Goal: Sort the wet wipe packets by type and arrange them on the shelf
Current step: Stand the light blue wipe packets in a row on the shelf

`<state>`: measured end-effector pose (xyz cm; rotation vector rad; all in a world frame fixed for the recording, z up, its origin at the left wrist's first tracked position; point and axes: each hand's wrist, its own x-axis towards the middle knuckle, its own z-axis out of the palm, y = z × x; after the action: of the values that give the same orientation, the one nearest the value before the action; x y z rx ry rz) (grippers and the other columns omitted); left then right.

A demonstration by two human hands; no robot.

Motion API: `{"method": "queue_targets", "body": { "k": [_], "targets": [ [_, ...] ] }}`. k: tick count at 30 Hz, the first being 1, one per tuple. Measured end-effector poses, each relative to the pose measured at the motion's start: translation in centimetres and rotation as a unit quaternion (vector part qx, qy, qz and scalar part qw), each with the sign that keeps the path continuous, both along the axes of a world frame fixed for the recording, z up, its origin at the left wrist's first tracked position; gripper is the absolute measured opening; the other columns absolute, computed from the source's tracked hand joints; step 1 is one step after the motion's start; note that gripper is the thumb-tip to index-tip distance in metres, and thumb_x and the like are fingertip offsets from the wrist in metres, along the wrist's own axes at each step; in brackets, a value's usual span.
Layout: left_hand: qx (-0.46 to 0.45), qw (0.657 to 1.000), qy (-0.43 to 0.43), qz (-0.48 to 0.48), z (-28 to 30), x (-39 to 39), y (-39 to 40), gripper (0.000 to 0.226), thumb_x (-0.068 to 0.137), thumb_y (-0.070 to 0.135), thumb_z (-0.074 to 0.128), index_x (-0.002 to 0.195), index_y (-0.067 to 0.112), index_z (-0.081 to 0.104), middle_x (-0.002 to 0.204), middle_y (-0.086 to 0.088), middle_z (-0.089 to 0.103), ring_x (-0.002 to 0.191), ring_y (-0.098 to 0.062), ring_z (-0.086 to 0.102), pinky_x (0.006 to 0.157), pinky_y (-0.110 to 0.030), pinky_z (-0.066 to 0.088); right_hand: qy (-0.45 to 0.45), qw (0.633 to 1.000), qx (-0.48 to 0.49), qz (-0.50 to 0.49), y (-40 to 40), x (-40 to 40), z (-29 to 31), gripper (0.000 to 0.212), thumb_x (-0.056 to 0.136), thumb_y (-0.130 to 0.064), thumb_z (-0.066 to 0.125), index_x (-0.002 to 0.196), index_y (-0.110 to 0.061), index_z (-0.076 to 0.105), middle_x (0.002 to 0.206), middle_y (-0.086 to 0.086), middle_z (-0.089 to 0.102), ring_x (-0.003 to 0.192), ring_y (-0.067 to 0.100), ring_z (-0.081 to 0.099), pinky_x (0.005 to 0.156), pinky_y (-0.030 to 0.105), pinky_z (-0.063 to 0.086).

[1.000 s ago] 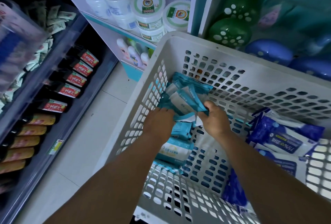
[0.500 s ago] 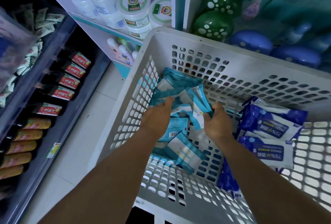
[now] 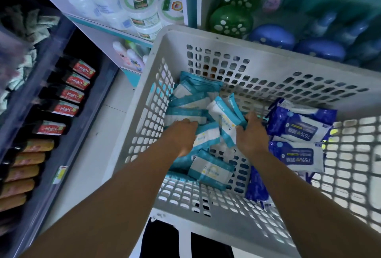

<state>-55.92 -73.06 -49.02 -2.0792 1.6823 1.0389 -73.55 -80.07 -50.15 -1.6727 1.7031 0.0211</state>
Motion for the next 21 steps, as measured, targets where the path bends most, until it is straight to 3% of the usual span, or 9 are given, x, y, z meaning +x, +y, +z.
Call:
{"method": "queue_targets", "body": {
  "k": [4,10,14,17,21],
  "targets": [
    [0.060,0.994,-0.069,-0.057,-1.5,-0.1,2.0,0.038,0.096,0.021,0.048,0.134,0.016,0.040,0.134,-0.011,0.044,0.124,-0.031,0.042,0.096,-0.044,0.043,0.000,0.999,0.023,0.027,0.8,0.0,0.0,0.026,0.097,-0.012,0.046,0.122,-0.009,0.044,0.092,0.009,0.057,0.073,0.022,0.050,0.057,0.027,0.035],
    [0.039,0.994,-0.097,-0.012,-2.2,-0.5,2.3,0.039,0.090,0.017,0.057,0.126,0.014,0.041,0.123,-0.010,0.056,0.113,-0.030,0.054,0.086,-0.040,0.045,0.000,0.999,0.032,0.025,1.2,0.1,0.1,0.026,0.097,-0.014,0.045,0.123,-0.009,0.043,0.091,0.004,0.051,0.076,0.021,0.049,0.056,0.026,0.033],
    [0.021,0.997,-0.056,0.043,-1.4,-0.2,2.3,0.036,0.090,0.025,0.060,0.123,0.014,0.053,0.121,-0.009,0.057,0.110,-0.028,0.056,0.085,-0.036,0.047,-0.017,0.999,0.028,0.012,1.2,-0.1,0.7,0.024,0.097,-0.013,0.046,0.120,-0.010,0.045,0.088,0.006,0.054,0.070,0.021,0.051,0.047,0.025,0.032],
    [-0.035,0.993,-0.018,0.113,0.5,0.1,1.9,0.033,0.090,0.026,0.061,0.119,0.013,0.050,0.116,-0.010,0.053,0.104,-0.031,0.057,0.084,-0.039,0.047,-0.031,0.999,0.014,-0.003,1.1,-0.1,1.8,0.025,0.097,-0.013,0.046,0.121,-0.011,0.046,0.084,0.006,0.055,0.067,0.023,0.053,0.053,0.029,0.037],
    [-0.095,0.982,-0.010,0.166,3.6,0.5,1.1,0.028,0.090,0.025,0.063,0.111,0.015,0.048,0.112,-0.011,0.054,0.097,-0.032,0.058,0.082,-0.043,0.049,-0.038,0.999,-0.017,-0.001,0.7,0.0,4.4,0.024,0.097,-0.013,0.046,0.120,-0.008,0.044,0.090,0.010,0.055,0.069,0.022,0.050,0.045,0.026,0.028]
  ]
}}
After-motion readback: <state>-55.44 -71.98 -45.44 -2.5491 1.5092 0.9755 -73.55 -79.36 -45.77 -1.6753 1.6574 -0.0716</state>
